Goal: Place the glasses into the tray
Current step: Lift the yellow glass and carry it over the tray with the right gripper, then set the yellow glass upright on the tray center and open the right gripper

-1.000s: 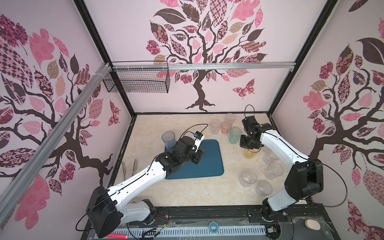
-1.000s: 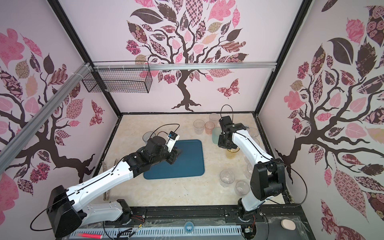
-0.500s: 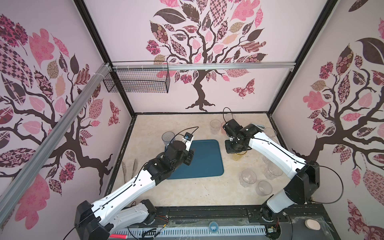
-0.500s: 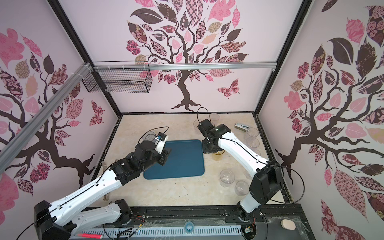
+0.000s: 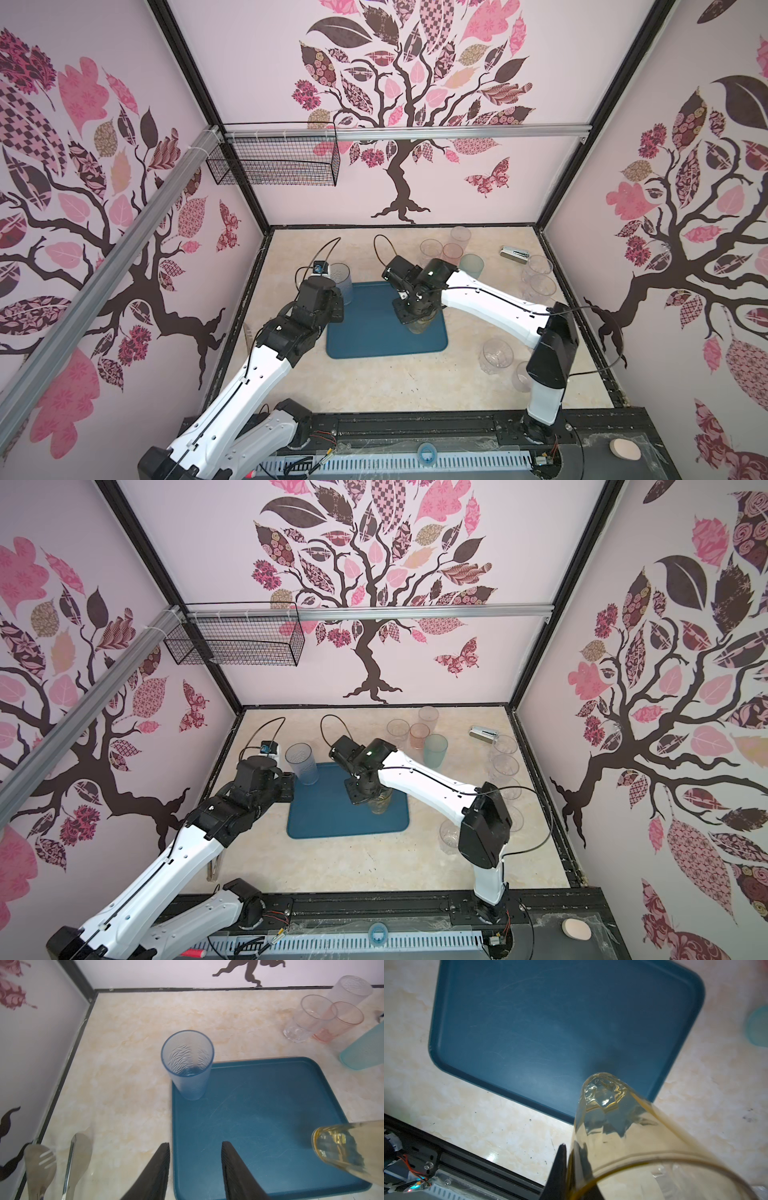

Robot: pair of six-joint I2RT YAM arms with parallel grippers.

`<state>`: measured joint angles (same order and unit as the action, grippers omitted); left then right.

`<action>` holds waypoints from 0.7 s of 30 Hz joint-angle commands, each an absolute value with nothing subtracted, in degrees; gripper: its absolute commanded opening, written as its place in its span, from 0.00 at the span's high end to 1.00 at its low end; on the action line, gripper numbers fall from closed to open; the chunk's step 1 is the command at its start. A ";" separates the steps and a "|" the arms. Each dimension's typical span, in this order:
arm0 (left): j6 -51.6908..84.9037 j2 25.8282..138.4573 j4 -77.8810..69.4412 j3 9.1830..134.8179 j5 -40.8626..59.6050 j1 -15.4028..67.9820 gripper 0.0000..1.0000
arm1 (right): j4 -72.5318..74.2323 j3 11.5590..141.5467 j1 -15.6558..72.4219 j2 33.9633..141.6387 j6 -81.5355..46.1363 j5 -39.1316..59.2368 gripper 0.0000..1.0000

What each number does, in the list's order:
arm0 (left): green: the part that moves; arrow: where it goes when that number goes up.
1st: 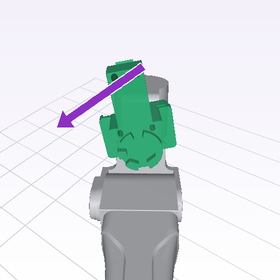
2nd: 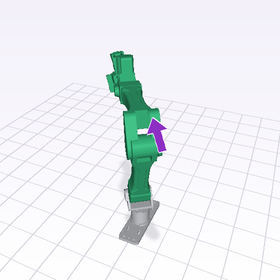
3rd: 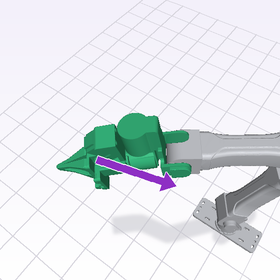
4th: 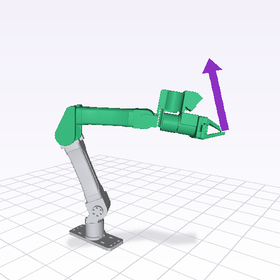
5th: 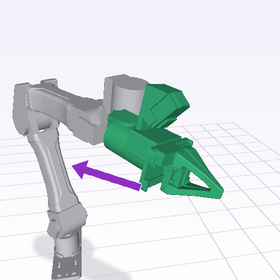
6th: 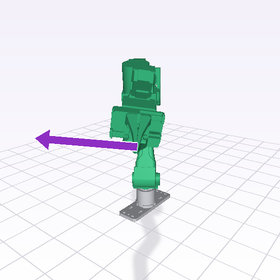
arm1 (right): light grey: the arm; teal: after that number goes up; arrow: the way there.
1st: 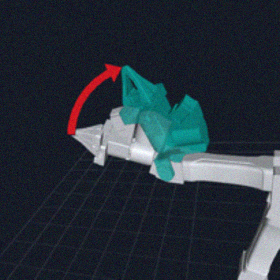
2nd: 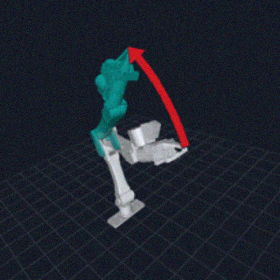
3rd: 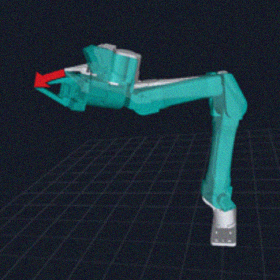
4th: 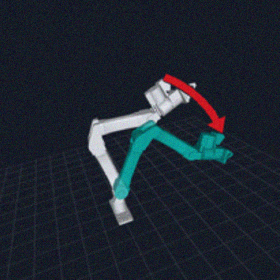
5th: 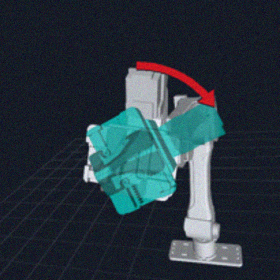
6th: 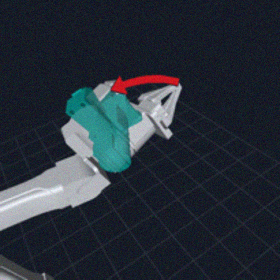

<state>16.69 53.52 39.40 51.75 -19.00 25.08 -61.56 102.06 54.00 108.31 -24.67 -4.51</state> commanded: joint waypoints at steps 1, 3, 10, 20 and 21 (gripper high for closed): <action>20.79 53.44 44.14 50.94 -15.01 20.43 0.56 | -60.83 107.30 55.36 112.79 -25.67 -3.21 1.00; 21.95 53.27 44.15 50.29 -12.70 17.62 0.56 | -61.61 110.74 56.65 116.20 -25.18 -4.37 1.00; 22.62 53.04 43.51 49.37 -11.57 16.22 0.56 | -61.23 114.77 57.73 122.63 -24.75 -4.22 1.00; 24.25 54.31 44.04 50.51 -9.73 16.13 0.57 | -62.16 118.42 57.75 123.08 -24.33 -3.13 0.76; 24.61 54.55 44.39 50.83 -9.50 16.08 0.57 | -62.61 119.31 57.77 122.79 -24.29 -2.96 0.73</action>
<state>23.20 54.00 43.27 50.54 -10.68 16.36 -60.84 115.50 57.67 121.64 -24.32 -3.29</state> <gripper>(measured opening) 0.435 0.246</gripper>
